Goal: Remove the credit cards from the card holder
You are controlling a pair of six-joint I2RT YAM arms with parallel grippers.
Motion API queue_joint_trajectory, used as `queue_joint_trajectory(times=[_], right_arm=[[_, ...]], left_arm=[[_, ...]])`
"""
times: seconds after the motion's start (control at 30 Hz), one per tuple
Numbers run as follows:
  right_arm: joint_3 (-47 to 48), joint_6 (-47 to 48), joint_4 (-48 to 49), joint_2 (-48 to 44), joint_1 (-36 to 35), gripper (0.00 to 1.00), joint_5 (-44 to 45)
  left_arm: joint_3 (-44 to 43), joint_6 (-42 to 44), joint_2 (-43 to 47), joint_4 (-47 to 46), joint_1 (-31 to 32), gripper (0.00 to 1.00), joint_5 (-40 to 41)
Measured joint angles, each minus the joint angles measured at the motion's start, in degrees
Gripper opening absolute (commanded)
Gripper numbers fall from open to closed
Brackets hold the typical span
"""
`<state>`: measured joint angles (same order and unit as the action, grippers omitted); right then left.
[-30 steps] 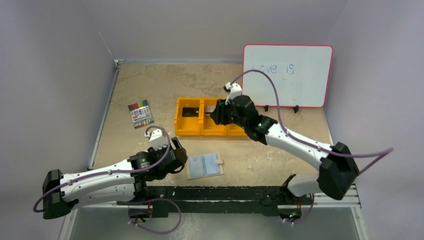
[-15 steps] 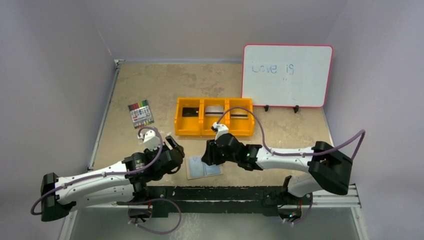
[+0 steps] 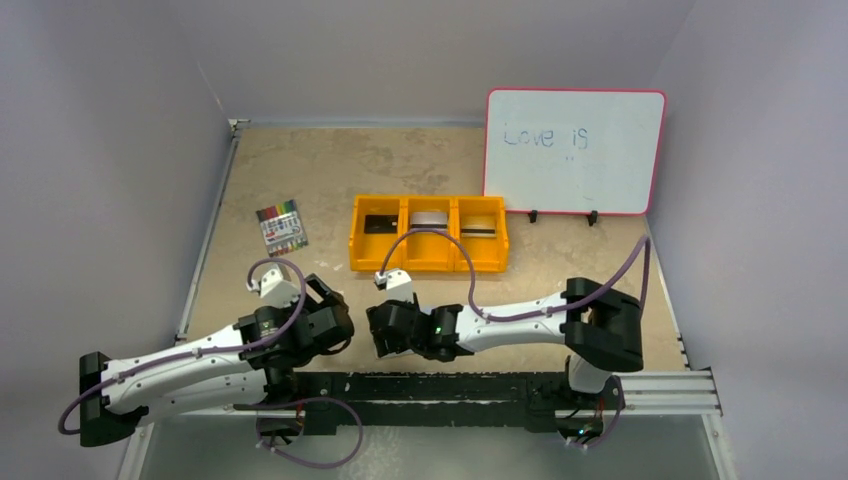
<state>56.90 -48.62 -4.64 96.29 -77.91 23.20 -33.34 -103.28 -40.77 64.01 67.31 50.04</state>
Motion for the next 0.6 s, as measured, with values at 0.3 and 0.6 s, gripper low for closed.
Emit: queue_joint_trajectory(times=[0.3,0.6], right_arm=[[0.48,-3.43,-1.95,1.31,-2.23,0.65,3.02],[0.28,-3.91,-0.68,2.19,-2.21,0.63,2.82]], left_arm=[[-0.7,-5.2,0.76,5.14,0.0,0.78,1.4],[-0.7,-6.8,2.27,6.4,0.0,0.78,1.4]])
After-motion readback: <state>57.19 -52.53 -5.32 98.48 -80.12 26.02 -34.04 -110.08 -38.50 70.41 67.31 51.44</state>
